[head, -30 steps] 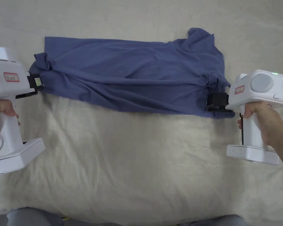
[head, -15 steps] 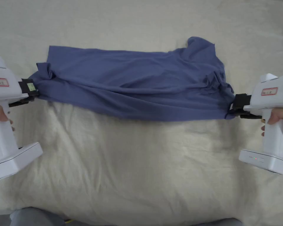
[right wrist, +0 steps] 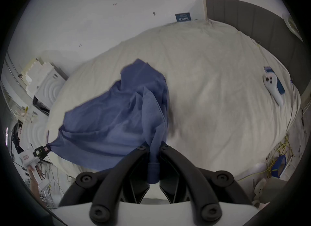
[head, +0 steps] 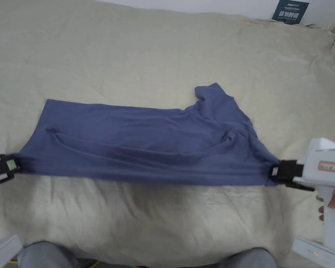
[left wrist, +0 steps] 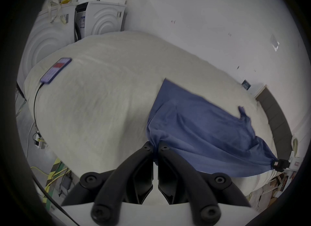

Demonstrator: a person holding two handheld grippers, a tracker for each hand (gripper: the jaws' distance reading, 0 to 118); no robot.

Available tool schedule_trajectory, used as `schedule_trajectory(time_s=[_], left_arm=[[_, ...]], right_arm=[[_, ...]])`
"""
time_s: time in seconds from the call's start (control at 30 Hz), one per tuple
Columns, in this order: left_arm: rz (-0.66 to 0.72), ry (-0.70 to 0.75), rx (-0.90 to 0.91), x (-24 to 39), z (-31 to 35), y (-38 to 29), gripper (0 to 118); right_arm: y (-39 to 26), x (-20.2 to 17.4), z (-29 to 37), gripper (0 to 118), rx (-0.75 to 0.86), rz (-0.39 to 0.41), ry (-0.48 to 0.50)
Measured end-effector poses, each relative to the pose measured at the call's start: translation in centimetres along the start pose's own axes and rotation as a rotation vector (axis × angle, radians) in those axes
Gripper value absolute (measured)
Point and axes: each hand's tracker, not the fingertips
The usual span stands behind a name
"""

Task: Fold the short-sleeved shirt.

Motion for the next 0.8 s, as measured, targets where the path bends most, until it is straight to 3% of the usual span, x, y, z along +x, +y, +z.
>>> schedule_trajectory(time_s=[0.1,0.2,0.23,0.3,0.37,0.4,0.43,0.63,0.8], left_arm=[[-0.01,0.04,-0.036,-0.2,-1.2,-1.9,0],[-0.005,0.05,-0.063,-0.1,-1.9,-2.6,0],[-0.001,0.048,-0.066,-0.1,-2.0,-2.7,5],[0.004,0.04,-0.052,0.2,-1.3,-2.5,29],[-0.014,0.039,-0.039,0.3,-0.6,-1.9,81],[-0.019,0.032,-0.021,0.1,-0.1,-1.5,100],[-0.02,0.027,0.003,0.1,0.5,-1.1,111],[-0.043,-0.047,0.201,2.0,4.2,2.7,111],[-0.174,-0.029,0.368,5.6,5.4,3.7,113]], right_arm=[[-2.2,0.3,-2.1,6,-0.032,0.006,-0.05],[-2.9,1.1,-3.6,6,-0.041,-0.05,-0.059],[-3.0,1.1,-3.8,7,-0.036,-0.054,-0.062],[-2.9,0.8,-3.5,16,-0.02,-0.047,-0.076],[-2.5,0.5,-2.6,65,0.001,0.002,-0.116],[-2.1,0.4,-2.0,86,0.013,0.036,-0.139],[-1.8,0.2,-1.3,97,0.036,0.061,-0.159],[0.9,-2.5,5.5,97,0.299,0.173,-0.166],[1.4,-5.8,9.3,98,0.529,0.244,-0.147]])
